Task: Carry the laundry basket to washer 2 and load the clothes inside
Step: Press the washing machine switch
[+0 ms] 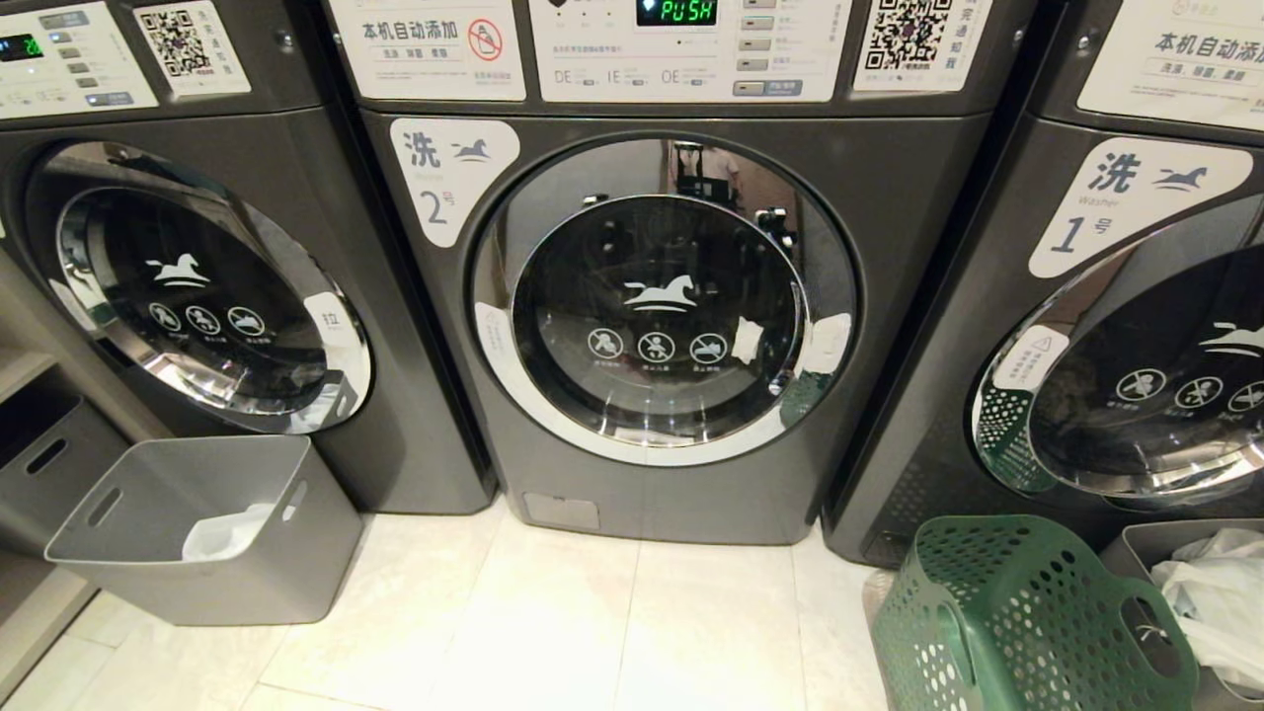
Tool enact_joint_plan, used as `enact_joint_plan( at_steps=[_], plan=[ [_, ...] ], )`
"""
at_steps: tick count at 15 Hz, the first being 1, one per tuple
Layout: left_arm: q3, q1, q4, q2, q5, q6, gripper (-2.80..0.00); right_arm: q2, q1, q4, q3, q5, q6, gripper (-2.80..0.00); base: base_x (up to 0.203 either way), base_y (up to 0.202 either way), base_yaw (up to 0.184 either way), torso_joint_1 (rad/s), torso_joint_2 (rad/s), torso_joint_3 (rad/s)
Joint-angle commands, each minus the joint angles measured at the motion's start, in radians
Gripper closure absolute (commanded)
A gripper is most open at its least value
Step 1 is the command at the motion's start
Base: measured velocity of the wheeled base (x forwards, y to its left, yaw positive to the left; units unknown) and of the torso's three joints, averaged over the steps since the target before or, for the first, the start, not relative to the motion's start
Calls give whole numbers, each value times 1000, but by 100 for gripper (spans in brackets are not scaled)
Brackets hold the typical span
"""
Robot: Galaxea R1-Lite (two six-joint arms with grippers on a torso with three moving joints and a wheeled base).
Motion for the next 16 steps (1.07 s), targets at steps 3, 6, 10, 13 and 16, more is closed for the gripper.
enact_joint_plan(
  at_steps=[3, 6, 10, 13, 16],
  plan=[
    [0, 0, 2, -7, -7, 33, 0, -6, 1, -2, 1, -4, 2, 0, 0, 0, 0, 0, 0, 0],
    [-1, 0, 0, -7, -16, 50, 0, -7, 1, -8, 3, -3, 1, 0, 0, 0, 0, 0, 0, 0],
    [-1, 0, 2, -7, -18, 51, 0, -7, 1, -37, 13, -5, 5, 0, 185, 0, 0, 4, 3, 2],
    [0, 0, 0, -7, -16, 48, 0, -7, 1, -37, 13, -5, 5, 0, 195, 0, -2, 3, 3, 2],
    [0, 0, 0, -7, -15, 45, 0, -7, 1, -39, 15, -5, 5, 0, 175, 0, -2, 3, 3, 2]
  ],
)
